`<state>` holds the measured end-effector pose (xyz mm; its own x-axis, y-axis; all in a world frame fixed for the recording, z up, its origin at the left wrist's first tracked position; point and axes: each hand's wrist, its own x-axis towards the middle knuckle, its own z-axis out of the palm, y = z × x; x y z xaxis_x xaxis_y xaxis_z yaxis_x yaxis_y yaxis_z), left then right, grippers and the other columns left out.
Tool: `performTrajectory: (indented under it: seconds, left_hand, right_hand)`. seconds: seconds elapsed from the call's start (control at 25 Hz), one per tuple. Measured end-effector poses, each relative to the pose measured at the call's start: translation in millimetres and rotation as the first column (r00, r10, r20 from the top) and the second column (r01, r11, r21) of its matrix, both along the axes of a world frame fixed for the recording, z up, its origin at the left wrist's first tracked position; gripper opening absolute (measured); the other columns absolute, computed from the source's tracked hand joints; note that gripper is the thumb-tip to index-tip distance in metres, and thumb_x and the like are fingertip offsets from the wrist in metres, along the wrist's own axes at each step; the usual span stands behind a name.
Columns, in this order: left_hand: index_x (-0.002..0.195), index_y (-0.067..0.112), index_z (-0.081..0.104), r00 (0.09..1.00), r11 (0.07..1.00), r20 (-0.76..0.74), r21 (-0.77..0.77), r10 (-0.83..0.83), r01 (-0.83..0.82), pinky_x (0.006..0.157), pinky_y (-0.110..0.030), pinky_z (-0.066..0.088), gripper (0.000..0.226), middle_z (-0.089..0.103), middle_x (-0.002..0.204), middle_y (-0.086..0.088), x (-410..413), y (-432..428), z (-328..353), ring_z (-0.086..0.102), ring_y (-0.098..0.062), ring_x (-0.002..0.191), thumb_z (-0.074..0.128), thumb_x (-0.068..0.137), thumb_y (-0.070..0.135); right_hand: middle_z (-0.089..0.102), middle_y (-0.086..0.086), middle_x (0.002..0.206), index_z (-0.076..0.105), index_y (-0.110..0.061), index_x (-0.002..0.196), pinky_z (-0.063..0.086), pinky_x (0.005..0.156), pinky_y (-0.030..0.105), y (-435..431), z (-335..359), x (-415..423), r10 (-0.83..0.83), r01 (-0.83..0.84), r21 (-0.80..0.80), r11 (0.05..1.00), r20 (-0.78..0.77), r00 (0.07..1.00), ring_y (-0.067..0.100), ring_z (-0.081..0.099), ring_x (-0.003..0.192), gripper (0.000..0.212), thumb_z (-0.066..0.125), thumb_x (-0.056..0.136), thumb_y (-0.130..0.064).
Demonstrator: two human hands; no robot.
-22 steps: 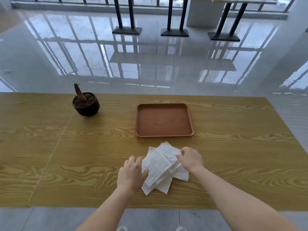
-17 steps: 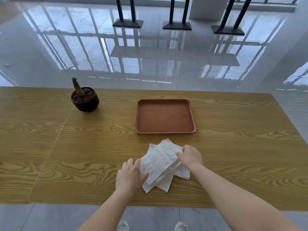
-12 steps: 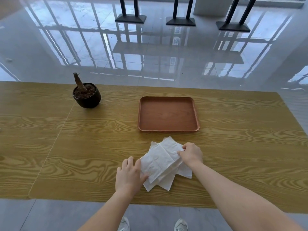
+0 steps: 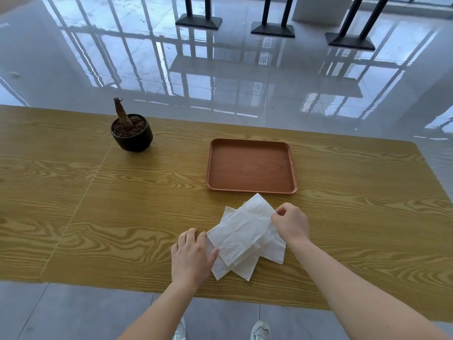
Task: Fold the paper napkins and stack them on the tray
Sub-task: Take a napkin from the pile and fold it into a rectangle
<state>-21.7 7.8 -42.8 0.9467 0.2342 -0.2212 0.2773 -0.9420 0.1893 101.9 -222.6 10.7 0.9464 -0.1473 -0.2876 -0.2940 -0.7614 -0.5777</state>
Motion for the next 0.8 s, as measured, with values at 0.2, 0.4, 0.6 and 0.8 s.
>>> performTrajectory:
  seconds: [0.2,0.4,0.6,0.8]
  left_hand:
    - [0.124,0.026,0.056,0.998,0.998,0.014,0.023,0.056,-0.056,0.094,-0.037,0.038,0.056,0.05,0.12,0.002,27.3,-3.7,10.6,0.043,-0.02,0.113,0.042,0.09,0.069]
    - [0.146,0.026,0.04,0.99,0.972,0.05,-0.203,0.129,-0.116,0.101,-0.039,0.038,0.078,0.05,0.136,0.0,61.6,-0.5,17.6,0.04,-0.022,0.125,0.056,0.083,0.07]
    - [0.136,0.033,0.055,0.983,0.532,-0.005,-0.84,0.185,-0.104,0.102,-0.048,0.049,0.069,0.066,0.126,0.004,78.4,19.5,33.3,0.059,-0.015,0.12,0.085,0.074,0.038]
    - [0.079,0.012,0.075,0.91,0.338,0.018,-0.931,0.415,-0.136,0.08,-0.053,0.055,0.008,0.075,0.081,-0.011,60.3,54.2,35.8,0.066,-0.02,0.074,0.082,0.079,0.014]
  right_hand:
    - [0.069,-0.004,0.071,0.06,-0.025,0.074,0.057,0.065,0.041,10.3,11.8,-7.4,0.143,-0.159,0.137,0.978,0.115,0.983,0.017,0.068,0.066,0.018,0.067,0.086,-0.012]
    - [0.067,-0.01,0.07,0.062,-0.026,0.076,0.051,0.06,0.022,21.2,29.3,-4.5,0.266,-0.324,0.174,0.93,0.292,0.919,0.006,0.063,0.066,0.024,0.071,0.084,-0.005]
    - [0.068,-0.008,0.073,0.066,-0.017,0.08,0.053,0.068,0.019,45.2,60.1,8.3,0.46,-0.552,0.281,0.785,0.333,0.823,0.005,0.064,0.07,0.022,0.073,0.082,0.003]
    - [0.069,-0.004,0.074,0.067,-0.015,0.079,0.055,0.071,0.027,93.0,65.0,32.3,0.425,-0.525,0.389,0.757,0.317,0.848,0.014,0.065,0.071,0.021,0.071,0.081,0.006]
